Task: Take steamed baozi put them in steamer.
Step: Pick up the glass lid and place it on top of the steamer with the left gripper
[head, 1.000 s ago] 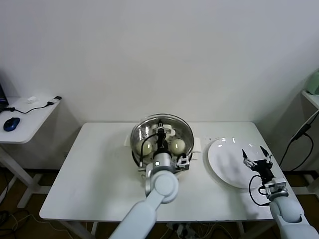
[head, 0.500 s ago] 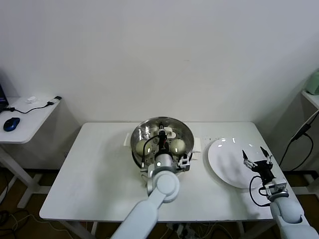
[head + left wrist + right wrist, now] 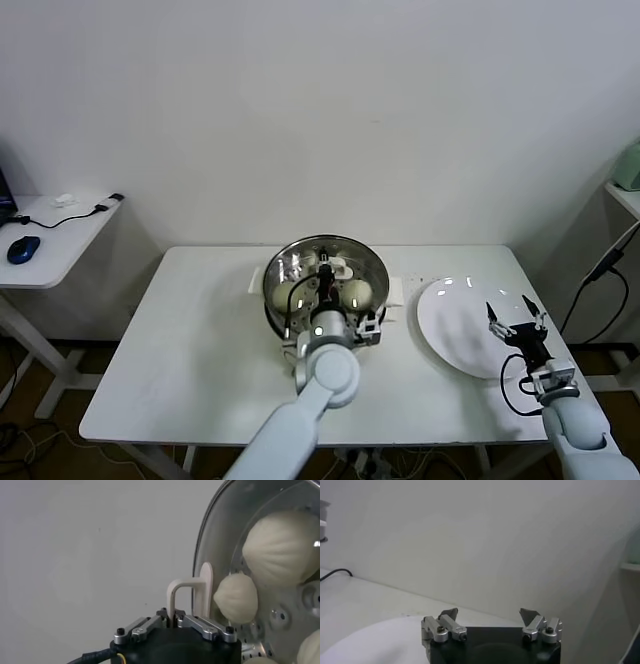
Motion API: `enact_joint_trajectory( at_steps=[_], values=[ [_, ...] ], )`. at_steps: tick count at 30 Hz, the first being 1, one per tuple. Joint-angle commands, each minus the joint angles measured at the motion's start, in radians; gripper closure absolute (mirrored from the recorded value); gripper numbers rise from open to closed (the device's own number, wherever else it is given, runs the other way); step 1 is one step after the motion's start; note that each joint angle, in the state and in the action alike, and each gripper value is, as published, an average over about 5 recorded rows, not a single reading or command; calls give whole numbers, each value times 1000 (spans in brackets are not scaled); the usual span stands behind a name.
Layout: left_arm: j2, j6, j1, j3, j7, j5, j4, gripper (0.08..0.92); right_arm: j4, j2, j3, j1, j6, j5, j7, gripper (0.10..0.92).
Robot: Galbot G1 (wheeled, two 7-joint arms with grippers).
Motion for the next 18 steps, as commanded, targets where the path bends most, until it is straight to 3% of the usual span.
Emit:
enact_joint_trajectory(
  at_steps=[1, 9, 18],
  values=[
    [24, 49, 16, 4, 54, 17, -58, 811, 0, -1, 1, 3, -1, -3, 0, 203],
    [95, 49, 63, 18, 107, -10, -242, 593, -4, -5, 3, 8, -4, -2, -2, 203],
    [183, 49, 191, 22, 95, -94, -483, 333, 1, -5, 2, 12, -22, -5, 0, 203]
  ],
)
